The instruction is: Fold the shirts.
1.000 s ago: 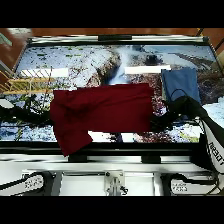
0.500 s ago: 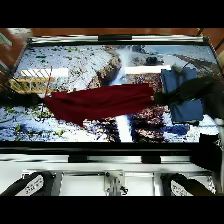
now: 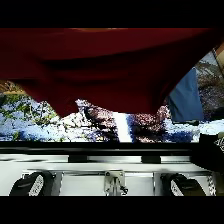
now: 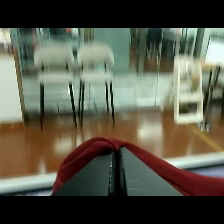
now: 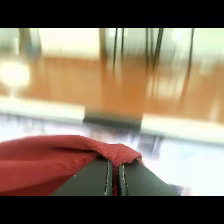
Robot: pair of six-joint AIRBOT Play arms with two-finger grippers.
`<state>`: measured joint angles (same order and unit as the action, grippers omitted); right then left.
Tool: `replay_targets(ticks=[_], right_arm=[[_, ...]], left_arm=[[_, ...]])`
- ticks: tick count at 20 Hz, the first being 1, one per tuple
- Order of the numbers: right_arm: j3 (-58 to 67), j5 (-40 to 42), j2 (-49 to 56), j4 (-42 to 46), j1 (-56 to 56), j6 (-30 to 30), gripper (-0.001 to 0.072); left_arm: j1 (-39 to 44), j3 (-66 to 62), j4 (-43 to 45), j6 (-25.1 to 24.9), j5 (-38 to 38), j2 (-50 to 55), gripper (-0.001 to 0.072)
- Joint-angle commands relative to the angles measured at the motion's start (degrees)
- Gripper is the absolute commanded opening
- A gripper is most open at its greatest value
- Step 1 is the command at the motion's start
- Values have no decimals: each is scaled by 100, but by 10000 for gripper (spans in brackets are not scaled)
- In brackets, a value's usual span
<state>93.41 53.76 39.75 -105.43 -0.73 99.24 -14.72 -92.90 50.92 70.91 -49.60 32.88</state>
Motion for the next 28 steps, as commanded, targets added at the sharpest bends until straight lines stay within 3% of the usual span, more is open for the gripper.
replay_targets(ticks=[1, 8, 12, 14, 19, 22, 28], right_arm=[[271, -101, -627, 308, -4, -127, 68], [269, 1086, -496, 1152, -4, -439, 67], [133, 2664, 533, 1572, -4, -586, 68], [-404, 2817, 1239, 1639, -4, -573, 68], [-1215, 1001, 3421, 1132, -4, -592, 68], [-1215, -323, 4559, 378, -4, -601, 69], [-1215, -2306, 5475, -76, -7, -608, 68]], left_arm=[[0, -219, 11, 378, 221, -505, 39], [0, -83, 658, 439, -234, -424, 39], [0, 728, 833, 424, -1156, 72, 39], [0, 1427, 1034, 415, -1106, 452, 39], [197, 2468, 960, 160, -625, 2531, 40], [490, 2332, 699, -87, 254, 3915, 40], [737, 1794, 190, -87, 1759, 5578, 40]])
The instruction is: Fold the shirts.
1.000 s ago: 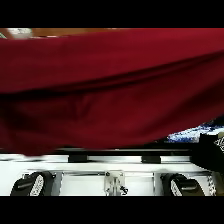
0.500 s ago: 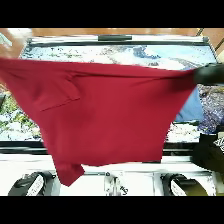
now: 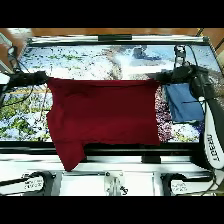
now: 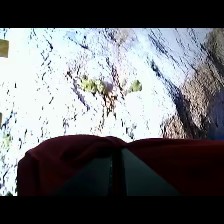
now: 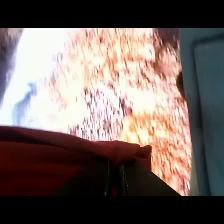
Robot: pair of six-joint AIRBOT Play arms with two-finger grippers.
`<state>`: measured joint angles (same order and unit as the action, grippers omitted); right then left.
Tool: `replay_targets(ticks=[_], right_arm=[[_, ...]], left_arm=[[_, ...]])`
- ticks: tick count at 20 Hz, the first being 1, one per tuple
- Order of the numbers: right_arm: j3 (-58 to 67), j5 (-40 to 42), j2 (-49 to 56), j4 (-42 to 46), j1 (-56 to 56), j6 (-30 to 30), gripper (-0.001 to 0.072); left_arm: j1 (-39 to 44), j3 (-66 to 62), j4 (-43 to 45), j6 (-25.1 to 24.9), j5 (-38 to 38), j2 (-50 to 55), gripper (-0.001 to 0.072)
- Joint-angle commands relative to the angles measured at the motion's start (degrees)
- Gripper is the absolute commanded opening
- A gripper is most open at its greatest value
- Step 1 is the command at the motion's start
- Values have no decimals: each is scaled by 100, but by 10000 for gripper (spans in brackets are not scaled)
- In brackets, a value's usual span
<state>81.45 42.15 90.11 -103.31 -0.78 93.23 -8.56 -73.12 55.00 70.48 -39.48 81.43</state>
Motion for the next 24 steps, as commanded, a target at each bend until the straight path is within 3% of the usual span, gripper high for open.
replay_targets(ticks=[1, 4, 7, 12, 18, 21, 24], right_arm=[[-20, -1425, 501, -291, -2, -33, 68], [-20, -1941, 675, -289, 0, -337, 68], [-22, -1731, 879, -291, -4, -603, 69], [-20, -157, 739, -190, 2, -636, 68], [-22, 1996, 293, 197, -4, -542, 68], [-22, 2763, 452, 509, 0, -636, 68], [-22, 2892, 686, 470, -2, -778, 68]], left_arm=[[166, -232, -219, -66, 935, 868, 40], [267, -240, -216, -76, 1480, 1099, 39], [302, -238, -216, -76, 1394, 1274, 40], [197, -247, -164, -236, 140, 1235, 40], [-164, -173, 748, -247, -2557, 946, 39], [-201, -111, 1049, -133, -2918, 951, 39], [-197, -111, 1069, 105, -3080, 1069, 39]])
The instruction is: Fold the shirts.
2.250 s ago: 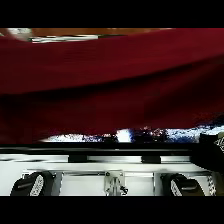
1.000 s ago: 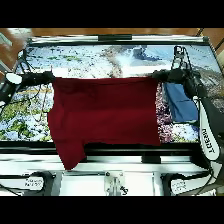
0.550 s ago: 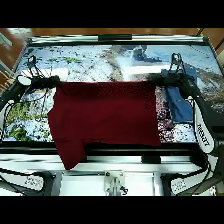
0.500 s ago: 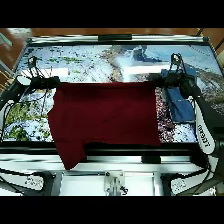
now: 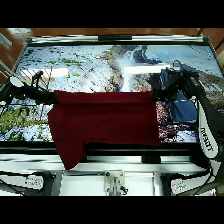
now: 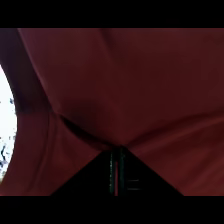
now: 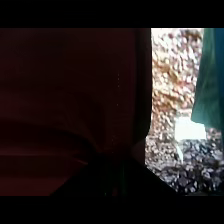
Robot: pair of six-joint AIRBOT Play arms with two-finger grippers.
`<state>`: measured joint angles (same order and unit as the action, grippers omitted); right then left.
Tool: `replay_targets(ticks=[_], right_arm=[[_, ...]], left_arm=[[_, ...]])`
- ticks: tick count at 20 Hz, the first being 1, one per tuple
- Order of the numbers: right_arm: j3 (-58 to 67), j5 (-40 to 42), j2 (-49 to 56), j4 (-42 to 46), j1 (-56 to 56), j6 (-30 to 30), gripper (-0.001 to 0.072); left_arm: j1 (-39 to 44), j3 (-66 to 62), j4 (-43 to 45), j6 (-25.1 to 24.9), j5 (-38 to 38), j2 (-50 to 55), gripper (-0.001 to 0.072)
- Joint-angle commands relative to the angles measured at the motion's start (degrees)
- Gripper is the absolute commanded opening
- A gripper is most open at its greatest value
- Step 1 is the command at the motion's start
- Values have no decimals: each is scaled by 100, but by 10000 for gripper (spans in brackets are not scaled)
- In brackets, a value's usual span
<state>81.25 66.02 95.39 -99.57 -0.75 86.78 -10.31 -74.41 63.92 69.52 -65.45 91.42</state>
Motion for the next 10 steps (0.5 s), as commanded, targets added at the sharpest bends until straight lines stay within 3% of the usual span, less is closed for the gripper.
replay_targets(ticks=[1, 4, 5, 6, 7, 9, 10], right_arm=[[-2, 507, 229, 46, -7, -155, 68], [0, 518, 284, -61, -7, -210, 77], [0, 518, 232, -127, -4, -210, 173], [0, 575, 131, -149, 0, -201, 417], [0, 673, -9, -142, -2, -61, 512], [0, 1038, -409, 107, 0, 98, 512], [-2, 1311, -608, 402, 0, 162, 513]], left_arm=[[-26, 17, 184, 293, -560, 127, 39], [-9, 15, 186, 369, -669, 286, 41], [-2, 15, 133, 387, -664, 302, 87], [-9, 7, 50, 398, -669, 286, 286], [-20, -46, 39, 553, -730, 260, 475], [-79, -249, 28, 623, -1196, 151, 489], [-118, -264, 20, 625, -1390, 17, 442]])
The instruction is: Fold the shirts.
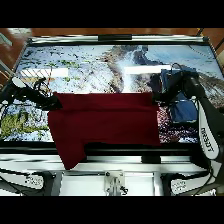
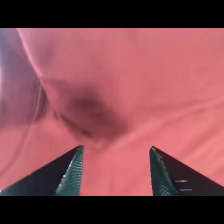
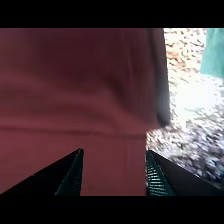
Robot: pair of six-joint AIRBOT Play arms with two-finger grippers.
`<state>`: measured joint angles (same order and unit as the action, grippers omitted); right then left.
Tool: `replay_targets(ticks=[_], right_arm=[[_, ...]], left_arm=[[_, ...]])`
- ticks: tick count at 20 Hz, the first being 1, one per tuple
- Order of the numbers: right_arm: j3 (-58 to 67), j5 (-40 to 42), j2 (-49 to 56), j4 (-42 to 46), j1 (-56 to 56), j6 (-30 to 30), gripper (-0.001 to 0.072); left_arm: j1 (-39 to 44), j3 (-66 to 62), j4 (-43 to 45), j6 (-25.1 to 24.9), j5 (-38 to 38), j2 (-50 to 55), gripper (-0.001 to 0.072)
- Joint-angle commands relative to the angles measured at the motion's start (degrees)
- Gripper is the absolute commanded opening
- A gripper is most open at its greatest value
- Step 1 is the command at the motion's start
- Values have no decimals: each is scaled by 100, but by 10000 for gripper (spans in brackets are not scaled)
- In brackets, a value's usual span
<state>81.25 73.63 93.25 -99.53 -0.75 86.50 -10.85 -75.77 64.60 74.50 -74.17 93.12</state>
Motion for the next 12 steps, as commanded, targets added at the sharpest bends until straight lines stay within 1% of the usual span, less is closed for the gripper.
replay_targets(ticks=[1, 2, 4, 6, 8, 10, 12], right_arm=[[-2, 883, -579, 745, 42, 278, 512], [-13, 1207, -734, 859, 170, 382, 512], [-286, 1552, -1051, 634, 627, 627, 512], [-863, 1541, -1458, 210, 1163, 730, 512], [-1438, 1355, -1821, -203, 1591, 839, 512], [-1827, 1226, -2057, -437, 1814, 946, 512], [-1956, 1207, -2122, -457, 1845, 999, 512]], left_arm=[[-105, -85, -50, 129, -713, -323, 393], [-166, 72, -50, 125, -850, -566, 393], [-352, 903, -59, 83, -831, -1246, 397], [-673, 2286, -103, -114, -765, -2048, 398], [-1152, 3578, -251, -481, -551, -2822, 399], [-1622, 4411, -356, -866, -380, -3436, 405], [-1851, 4833, -356, -1226, -380, -3722, 552]])
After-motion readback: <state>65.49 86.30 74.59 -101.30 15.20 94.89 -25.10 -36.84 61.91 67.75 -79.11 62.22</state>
